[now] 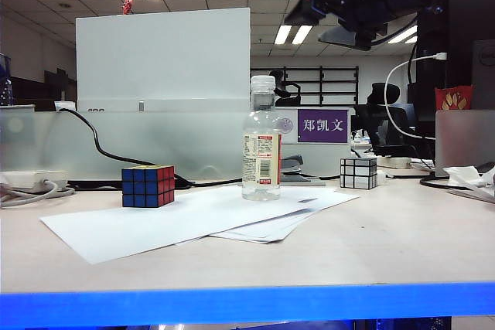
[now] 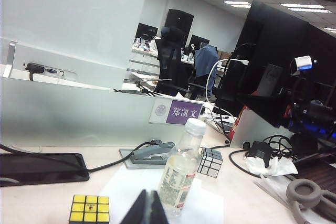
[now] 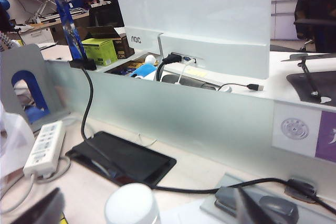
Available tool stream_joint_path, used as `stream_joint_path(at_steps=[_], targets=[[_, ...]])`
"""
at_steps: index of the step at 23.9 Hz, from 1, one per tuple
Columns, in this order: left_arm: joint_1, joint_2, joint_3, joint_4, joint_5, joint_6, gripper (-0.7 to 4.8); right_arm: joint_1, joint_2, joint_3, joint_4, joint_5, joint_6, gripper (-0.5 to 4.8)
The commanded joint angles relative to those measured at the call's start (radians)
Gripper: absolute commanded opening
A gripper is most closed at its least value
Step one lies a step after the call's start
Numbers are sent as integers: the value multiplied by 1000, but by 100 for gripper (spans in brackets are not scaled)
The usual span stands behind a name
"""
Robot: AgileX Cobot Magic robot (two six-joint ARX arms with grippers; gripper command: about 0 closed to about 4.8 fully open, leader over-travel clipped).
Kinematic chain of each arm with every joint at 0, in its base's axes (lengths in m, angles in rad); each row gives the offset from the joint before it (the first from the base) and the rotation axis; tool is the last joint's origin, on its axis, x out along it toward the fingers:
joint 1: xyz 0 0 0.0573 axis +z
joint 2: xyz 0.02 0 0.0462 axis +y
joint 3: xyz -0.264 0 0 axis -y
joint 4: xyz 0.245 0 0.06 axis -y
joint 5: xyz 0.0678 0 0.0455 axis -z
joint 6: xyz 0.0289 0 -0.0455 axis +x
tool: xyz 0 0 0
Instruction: Flip the plastic bottle upside down.
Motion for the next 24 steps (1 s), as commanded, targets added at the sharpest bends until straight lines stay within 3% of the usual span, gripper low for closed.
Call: stream_joint_path(at_steps=[1, 9, 15, 24], targets=[[0, 27, 6, 58, -8, 0, -6, 14, 19, 4, -2, -40, -32, 479], [0, 37, 6, 65, -31, 4, -6, 73, 79, 4, -104, -91, -215, 479], [1, 37, 6, 65, -22, 22, -6, 139, 101, 4, -103, 45, -250, 479], [0, 37, 6, 64, 8, 21, -6, 166, 159, 4, 2, 148, -256, 479]])
